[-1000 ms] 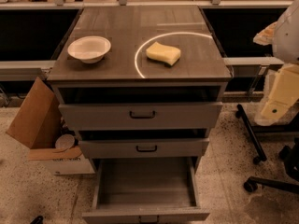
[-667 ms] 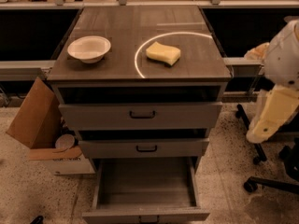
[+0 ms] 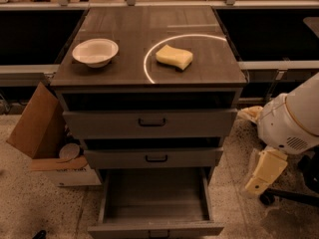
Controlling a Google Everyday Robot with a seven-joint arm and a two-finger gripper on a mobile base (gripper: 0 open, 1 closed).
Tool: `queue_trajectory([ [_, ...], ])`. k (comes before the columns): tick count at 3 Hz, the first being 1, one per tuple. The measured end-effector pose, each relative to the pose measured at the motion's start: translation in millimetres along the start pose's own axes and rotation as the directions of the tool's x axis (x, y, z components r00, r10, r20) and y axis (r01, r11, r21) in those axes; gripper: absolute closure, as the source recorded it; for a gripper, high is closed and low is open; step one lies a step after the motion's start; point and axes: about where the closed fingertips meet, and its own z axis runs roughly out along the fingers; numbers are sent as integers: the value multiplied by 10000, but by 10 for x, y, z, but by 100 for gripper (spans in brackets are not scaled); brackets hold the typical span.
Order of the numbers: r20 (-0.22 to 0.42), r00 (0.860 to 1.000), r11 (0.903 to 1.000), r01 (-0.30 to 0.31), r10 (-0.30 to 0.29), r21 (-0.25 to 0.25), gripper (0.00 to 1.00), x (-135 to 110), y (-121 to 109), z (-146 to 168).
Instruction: Close bottom drawer
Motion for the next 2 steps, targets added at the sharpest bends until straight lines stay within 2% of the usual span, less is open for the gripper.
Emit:
queue_trajectory([
  [1,0,10000,10000,0,0,-1,0,0,0,1],
  [2,-74,9999,9977,74,-79,-678,0,115,92,491],
])
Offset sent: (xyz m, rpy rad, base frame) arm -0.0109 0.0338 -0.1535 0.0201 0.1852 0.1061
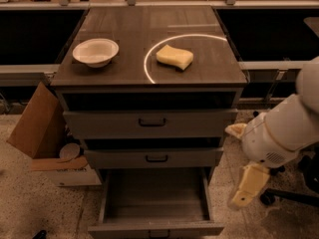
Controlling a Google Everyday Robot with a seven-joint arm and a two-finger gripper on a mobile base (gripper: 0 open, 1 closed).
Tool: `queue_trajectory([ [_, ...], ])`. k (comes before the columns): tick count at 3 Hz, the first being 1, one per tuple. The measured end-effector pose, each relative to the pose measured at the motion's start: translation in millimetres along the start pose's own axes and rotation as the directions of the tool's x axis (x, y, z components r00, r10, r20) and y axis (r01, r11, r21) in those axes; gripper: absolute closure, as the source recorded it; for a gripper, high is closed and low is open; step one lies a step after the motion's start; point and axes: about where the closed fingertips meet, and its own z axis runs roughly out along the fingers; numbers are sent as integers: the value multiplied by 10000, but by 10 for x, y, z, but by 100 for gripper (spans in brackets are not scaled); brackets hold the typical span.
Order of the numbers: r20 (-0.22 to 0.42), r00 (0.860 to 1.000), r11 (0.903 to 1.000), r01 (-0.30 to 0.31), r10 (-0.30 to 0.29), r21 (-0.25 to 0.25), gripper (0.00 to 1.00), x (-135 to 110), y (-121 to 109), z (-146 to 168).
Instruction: Close bottom drawer
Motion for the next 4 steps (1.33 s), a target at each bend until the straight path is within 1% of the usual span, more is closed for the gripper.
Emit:
queue_trajectory([
  [1,318,9994,9964,128,-102,-840,0,185,118,717],
  [2,1339,9908,9861,41,184,-1660,0,375,256,1467],
  [3,1339,9908,9861,41,184,-1660,0,375,256,1467],
  [4,1788,9838,9842,442,-130,-1716,0,413,231,1798],
])
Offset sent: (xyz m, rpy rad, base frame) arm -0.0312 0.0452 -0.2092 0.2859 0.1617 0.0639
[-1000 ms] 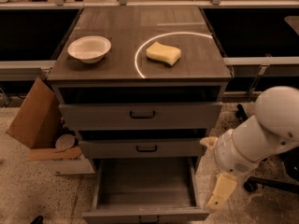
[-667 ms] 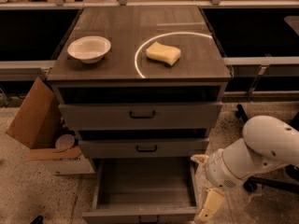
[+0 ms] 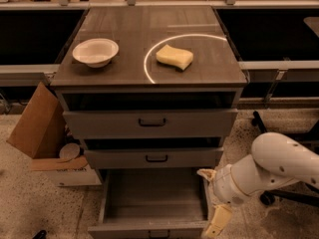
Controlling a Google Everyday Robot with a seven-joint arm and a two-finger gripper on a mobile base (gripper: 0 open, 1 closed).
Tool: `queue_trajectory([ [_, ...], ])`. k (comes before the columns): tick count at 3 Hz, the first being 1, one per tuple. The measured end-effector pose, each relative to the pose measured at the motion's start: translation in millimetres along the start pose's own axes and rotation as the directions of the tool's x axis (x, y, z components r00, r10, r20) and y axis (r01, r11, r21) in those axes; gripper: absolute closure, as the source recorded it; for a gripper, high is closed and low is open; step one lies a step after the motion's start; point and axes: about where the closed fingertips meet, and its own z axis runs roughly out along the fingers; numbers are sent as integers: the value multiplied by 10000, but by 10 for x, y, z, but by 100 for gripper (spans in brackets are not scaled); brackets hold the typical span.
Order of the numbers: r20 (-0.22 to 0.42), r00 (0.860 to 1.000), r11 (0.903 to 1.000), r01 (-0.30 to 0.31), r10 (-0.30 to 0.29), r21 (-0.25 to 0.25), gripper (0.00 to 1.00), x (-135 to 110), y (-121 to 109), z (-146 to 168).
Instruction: Close bottom drawer
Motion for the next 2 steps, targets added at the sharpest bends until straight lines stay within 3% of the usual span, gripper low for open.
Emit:
queue_trajectory([
  [2,1454,9831,9934,1141,-1112,-112,0,325,-195,948],
])
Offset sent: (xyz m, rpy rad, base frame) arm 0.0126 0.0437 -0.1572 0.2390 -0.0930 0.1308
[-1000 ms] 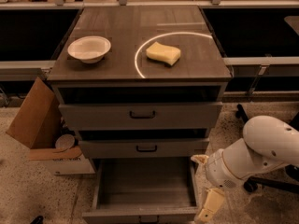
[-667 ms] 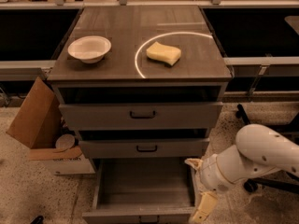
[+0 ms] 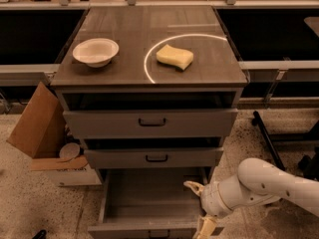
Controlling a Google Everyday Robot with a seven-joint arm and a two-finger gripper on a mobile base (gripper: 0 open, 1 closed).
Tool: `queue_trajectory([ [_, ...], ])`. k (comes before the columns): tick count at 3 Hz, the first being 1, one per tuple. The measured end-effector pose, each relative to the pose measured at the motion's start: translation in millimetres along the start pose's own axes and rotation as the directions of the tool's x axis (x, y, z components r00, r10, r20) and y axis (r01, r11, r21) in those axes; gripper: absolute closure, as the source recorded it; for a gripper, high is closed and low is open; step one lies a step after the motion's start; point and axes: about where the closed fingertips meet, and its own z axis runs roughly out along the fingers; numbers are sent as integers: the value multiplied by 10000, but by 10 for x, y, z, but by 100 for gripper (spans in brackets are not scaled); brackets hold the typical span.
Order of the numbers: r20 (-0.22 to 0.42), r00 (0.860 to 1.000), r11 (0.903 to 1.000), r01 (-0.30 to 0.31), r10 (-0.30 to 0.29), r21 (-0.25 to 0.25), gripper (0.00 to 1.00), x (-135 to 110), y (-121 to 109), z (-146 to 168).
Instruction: Close bottom drawer
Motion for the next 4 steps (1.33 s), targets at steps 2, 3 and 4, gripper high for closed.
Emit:
queue_trajectory([
  [2,161,9998,9996,98,-93,-282,0,234,-26,390],
  [3,-209,9991,9987,372,-379,-353,0,278,-33,490],
  [4,-913,9918,9945,838,-893,-622,0,553,-39,744],
])
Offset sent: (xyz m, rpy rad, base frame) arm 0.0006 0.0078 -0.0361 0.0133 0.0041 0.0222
